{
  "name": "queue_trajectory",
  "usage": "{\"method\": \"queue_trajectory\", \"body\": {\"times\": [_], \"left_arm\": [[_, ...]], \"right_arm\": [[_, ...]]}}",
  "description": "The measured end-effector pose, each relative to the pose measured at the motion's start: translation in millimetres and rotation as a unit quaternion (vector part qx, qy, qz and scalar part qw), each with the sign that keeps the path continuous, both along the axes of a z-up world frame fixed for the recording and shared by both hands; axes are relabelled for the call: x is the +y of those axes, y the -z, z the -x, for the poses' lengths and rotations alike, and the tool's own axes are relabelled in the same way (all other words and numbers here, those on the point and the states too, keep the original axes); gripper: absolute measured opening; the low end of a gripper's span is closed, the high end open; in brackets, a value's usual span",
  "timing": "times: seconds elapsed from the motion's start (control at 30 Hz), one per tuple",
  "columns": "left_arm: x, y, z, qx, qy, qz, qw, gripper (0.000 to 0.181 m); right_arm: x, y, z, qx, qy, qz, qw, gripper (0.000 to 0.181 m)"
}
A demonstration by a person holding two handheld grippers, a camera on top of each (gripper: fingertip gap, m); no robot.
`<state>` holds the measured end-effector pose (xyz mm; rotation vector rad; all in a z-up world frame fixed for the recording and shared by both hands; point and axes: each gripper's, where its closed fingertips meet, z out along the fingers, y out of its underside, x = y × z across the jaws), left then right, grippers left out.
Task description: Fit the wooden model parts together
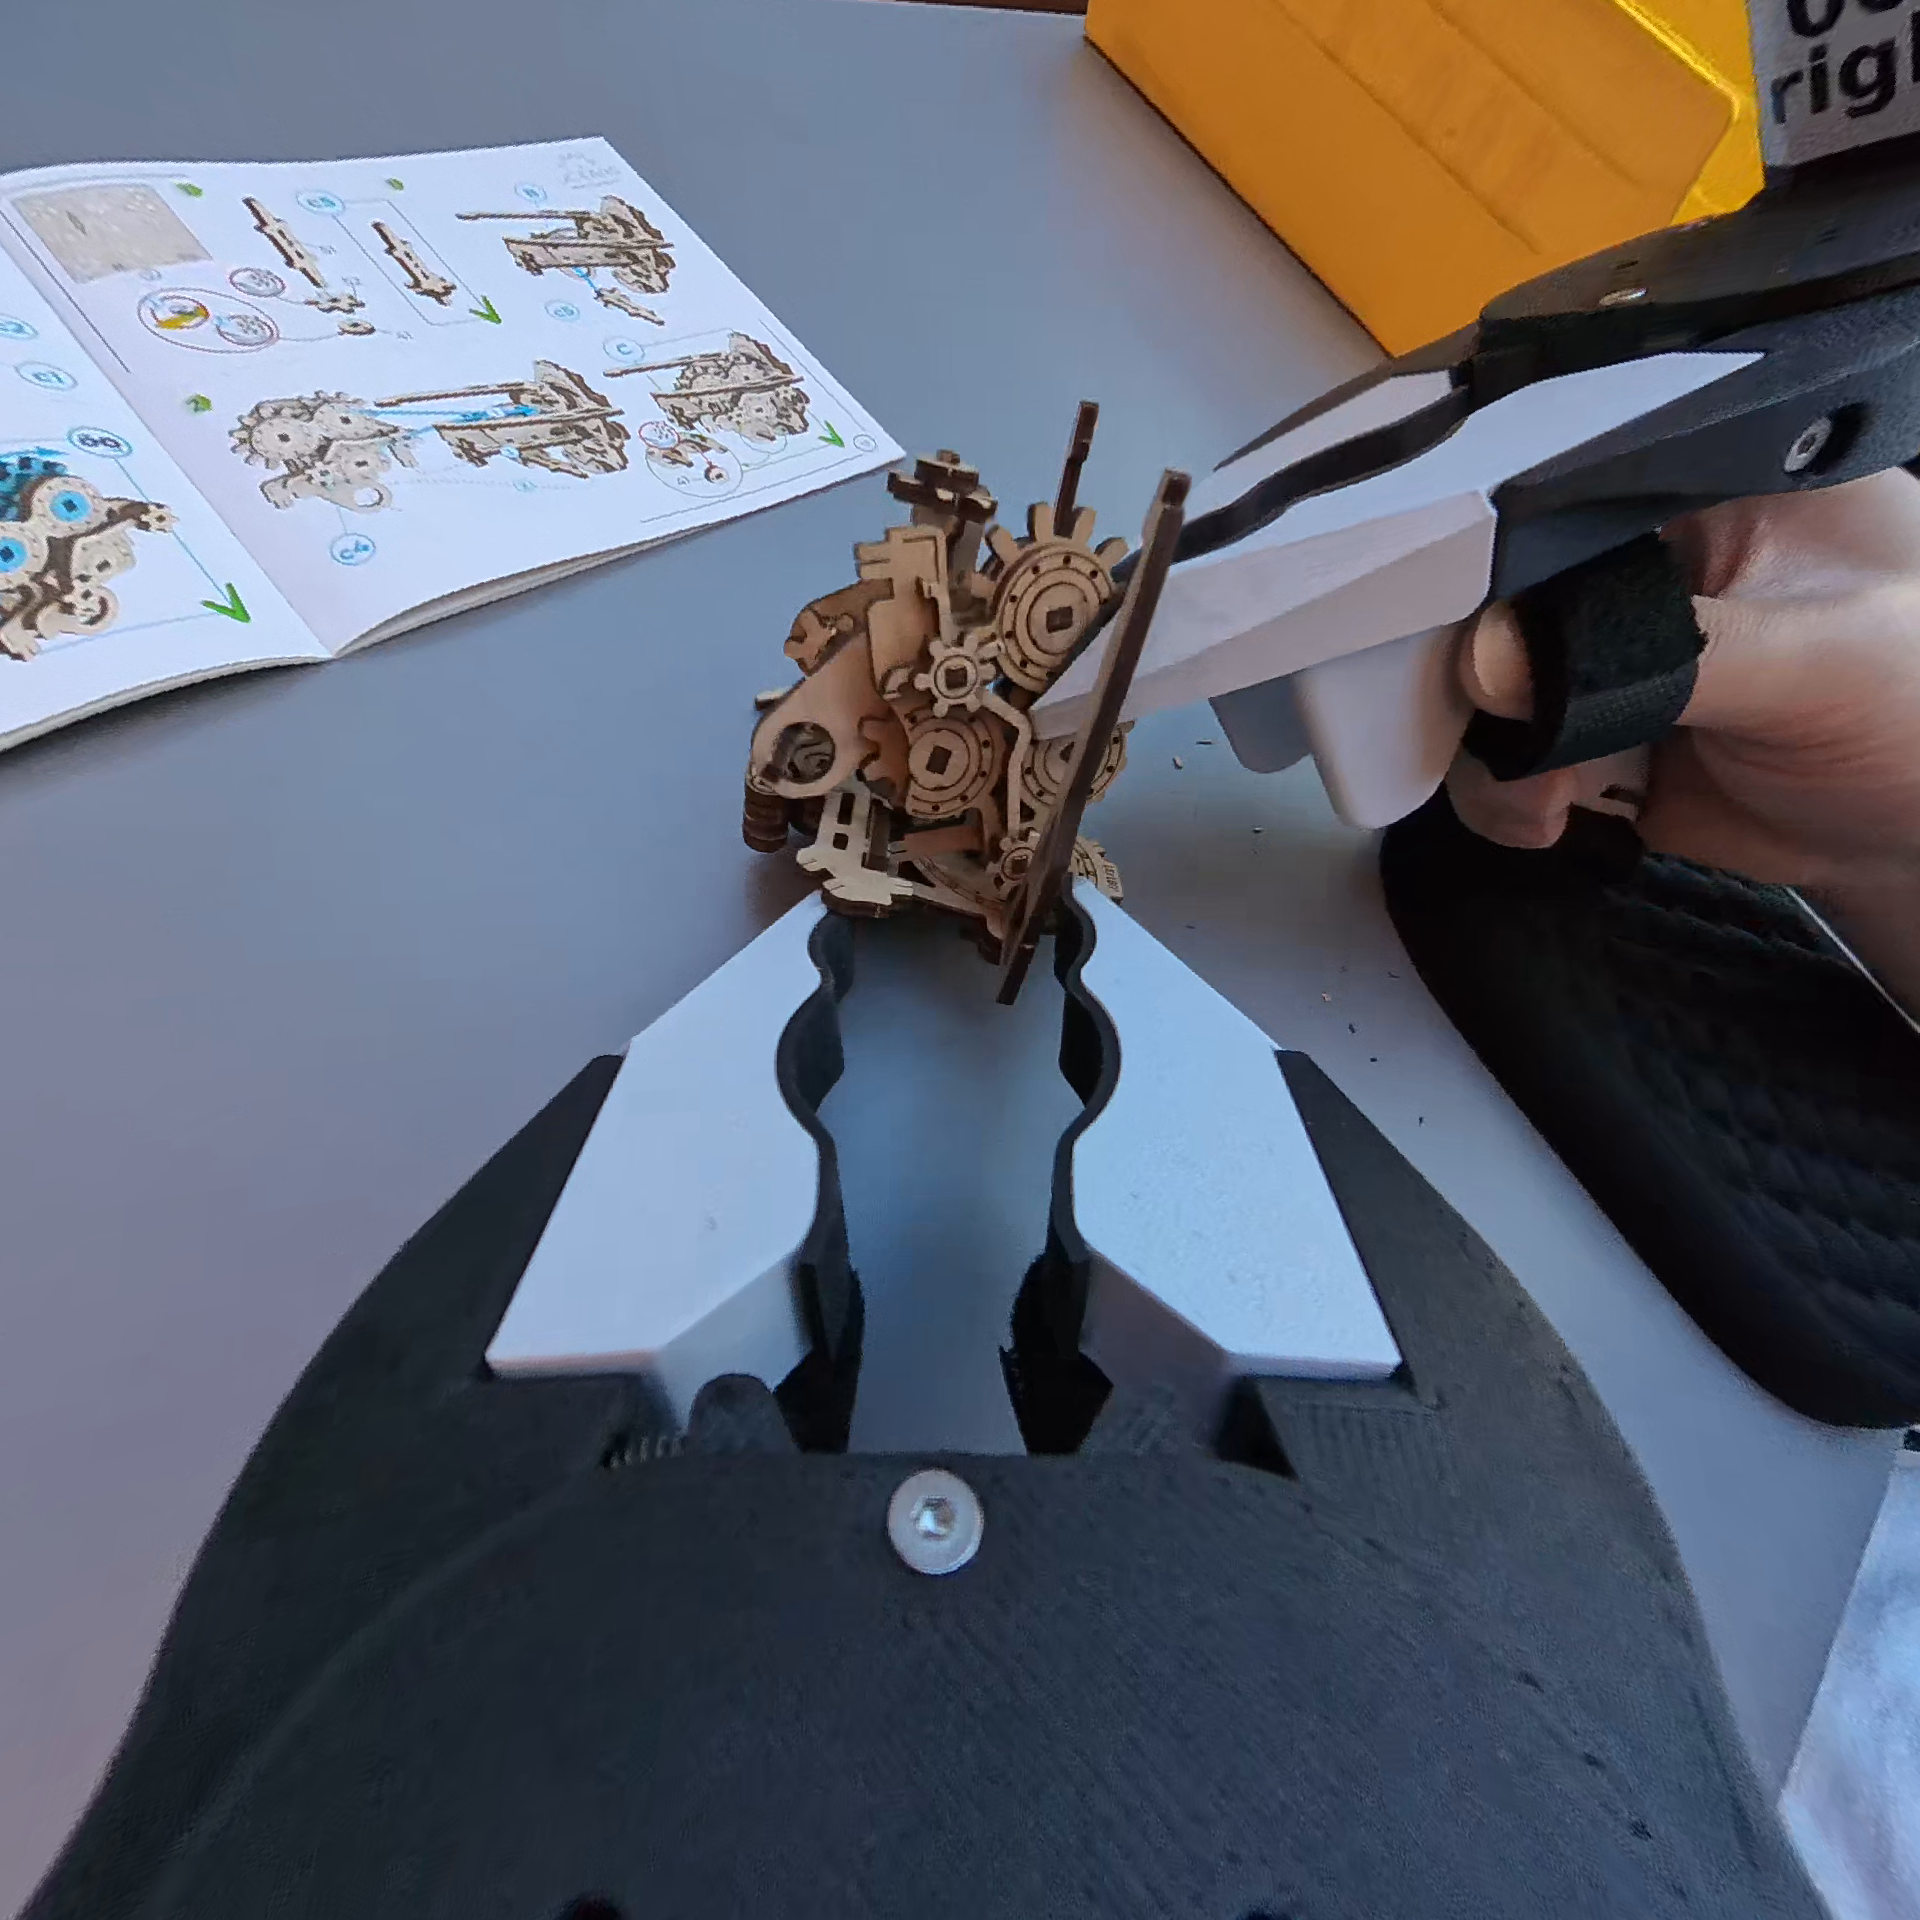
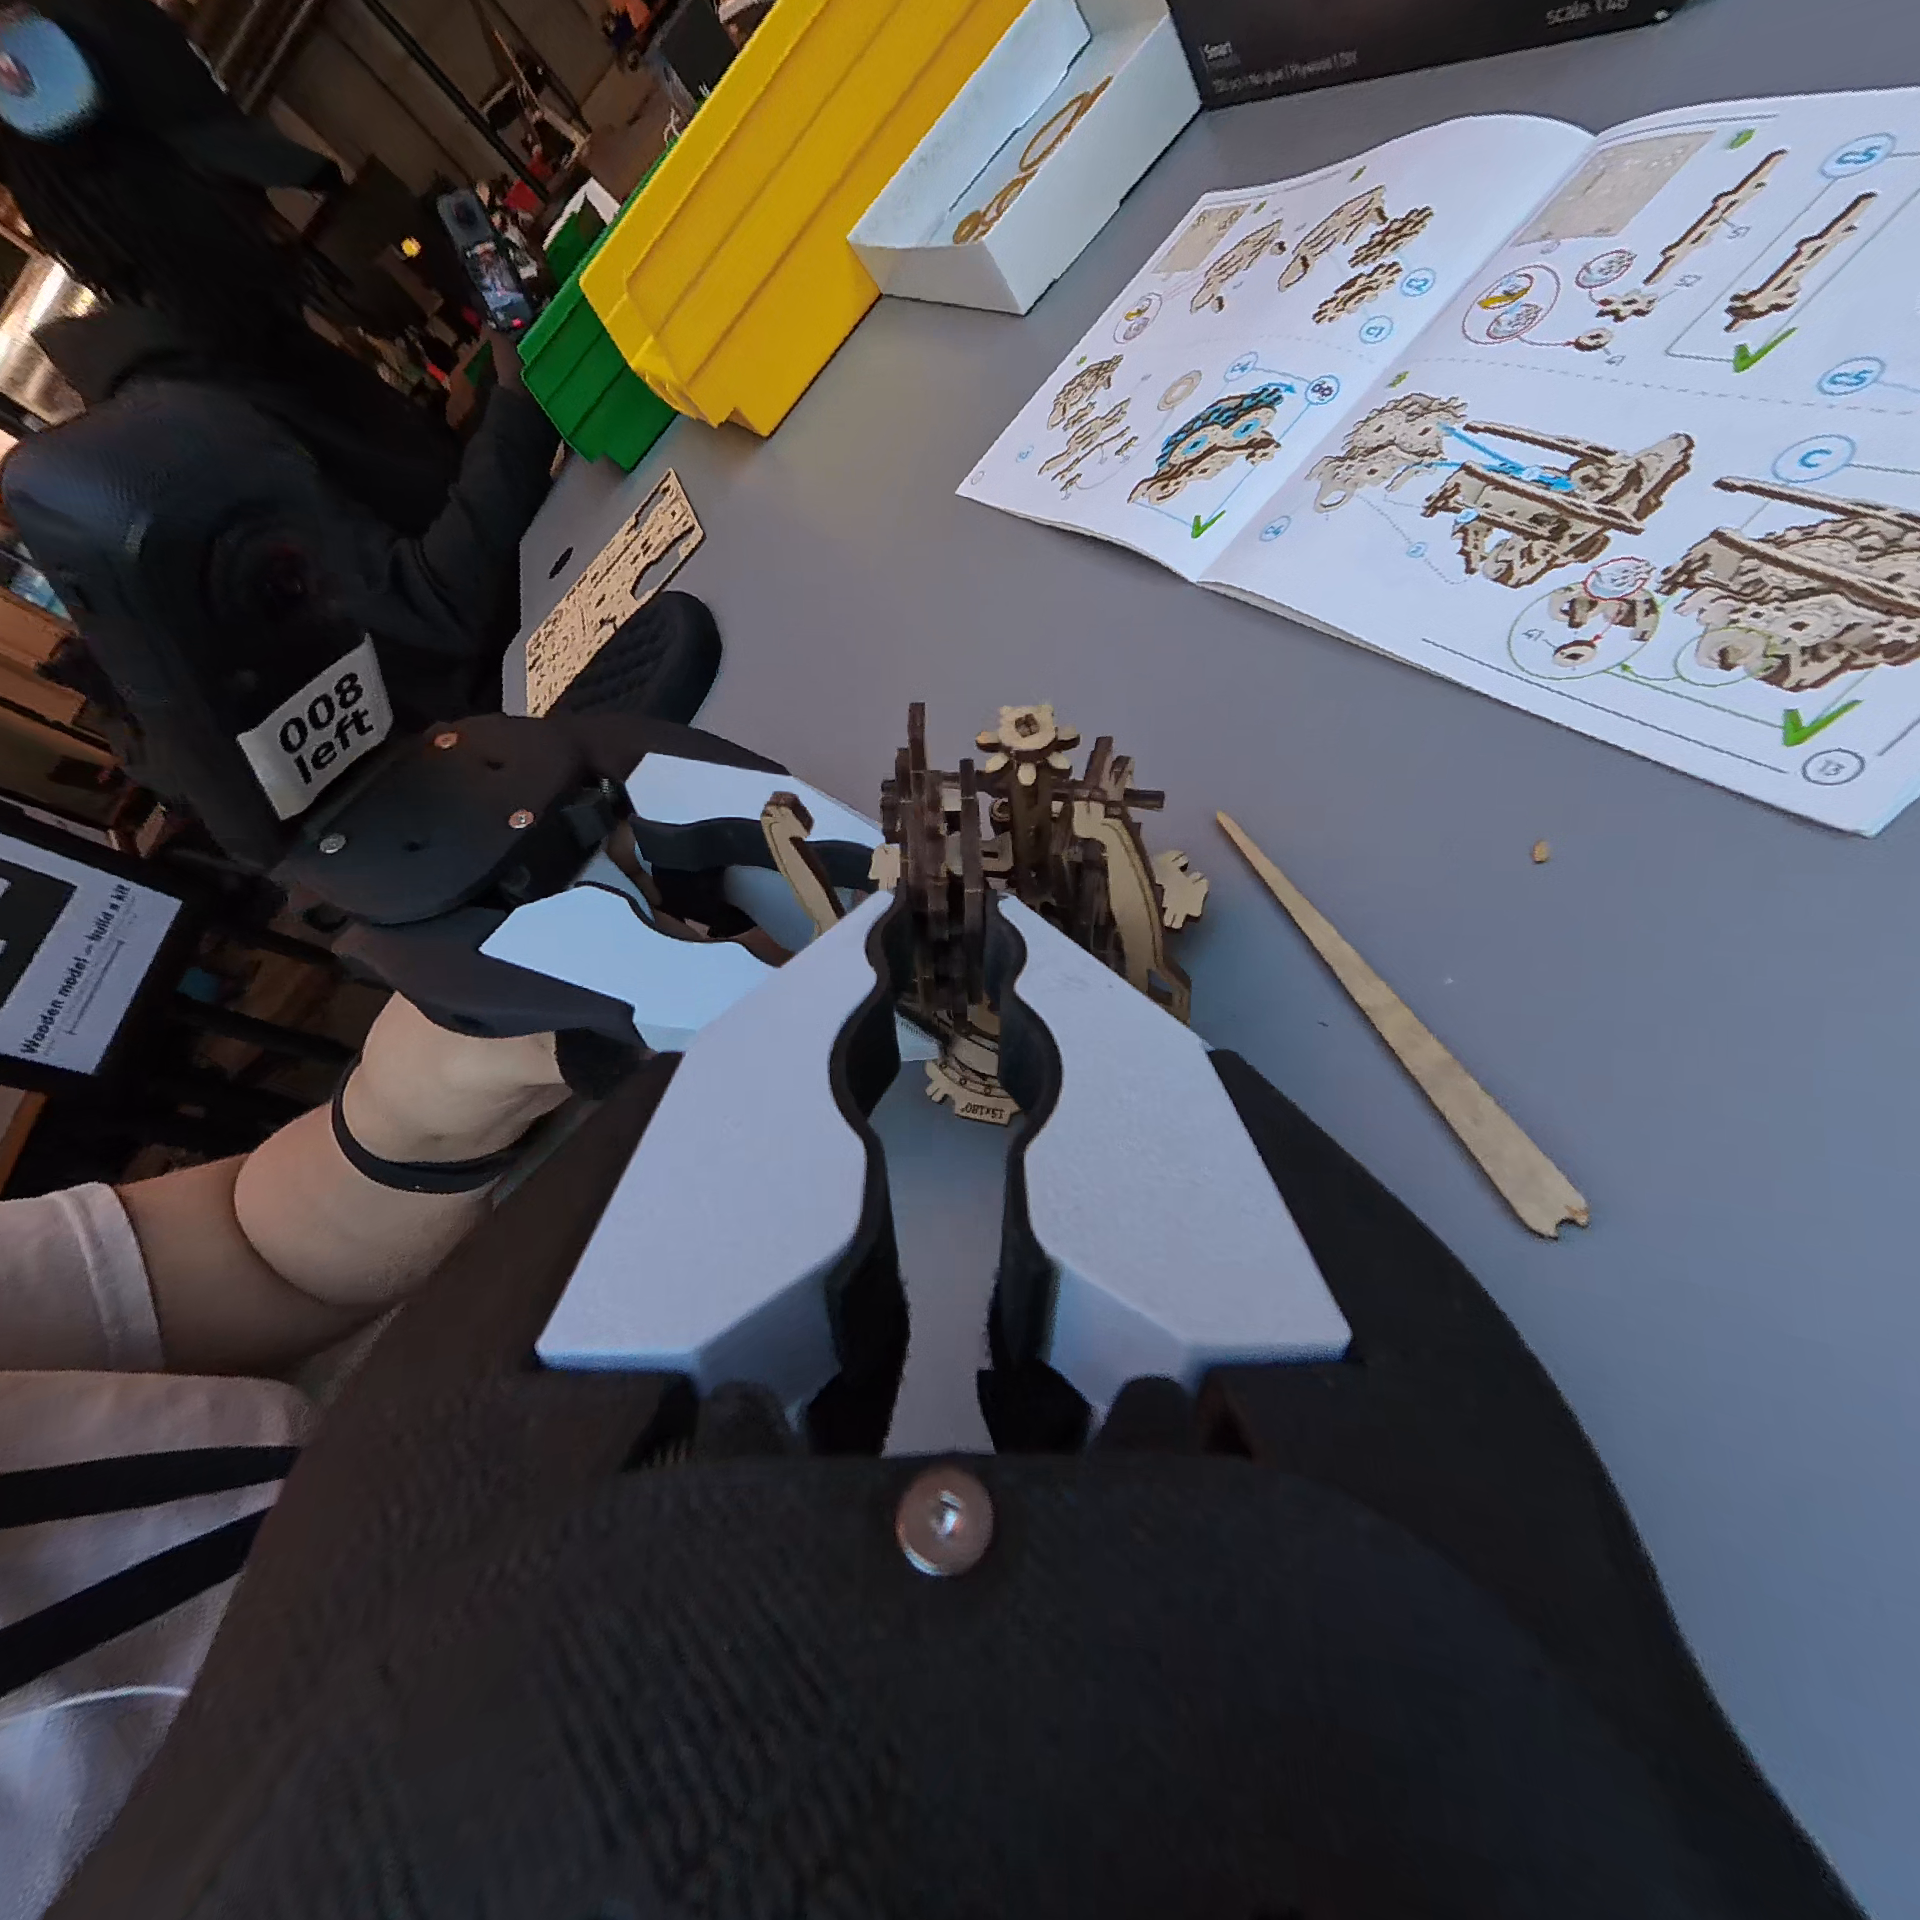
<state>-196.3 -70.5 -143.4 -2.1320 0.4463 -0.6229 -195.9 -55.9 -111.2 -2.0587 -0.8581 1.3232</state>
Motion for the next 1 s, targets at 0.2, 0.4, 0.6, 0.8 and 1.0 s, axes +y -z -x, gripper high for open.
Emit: {"method": "queue_trajectory", "body": {"times": [0.2,0.4,0.6,0.8,1.0], "left_arm": [[2.0,0.2,0.9,-0.005,-0.01,0.004,1.0,0.037],[2.5,0.1,1.4,-0.016,-0.015,0.011,1.0,0.035],[2.6,-0.2,1.7,-0.027,-0.015,0.017,0.999,0.035],[2.3,-0.2,1.7,-0.024,-0.014,0.015,0.999,0.035],[2.2,-0.1,1.3,-0.024,-0.013,0.015,1.0,0.035]], "right_arm": [[0.4,0.6,2.5,-0.018,0.005,0.009,1.0,0.01],[0.4,0.2,3.2,-0.027,0.007,-0.016,0.999,0.01],[-2.8,6.1,2.2,-0.057,-0.009,-0.035,0.998,0.014],[-7.9,11.1,3.2,-0.067,-0.026,-0.025,0.997,0.011],[-7.9,10.7,2.6,-0.051,-0.019,-0.02,0.998,0.01]]}}
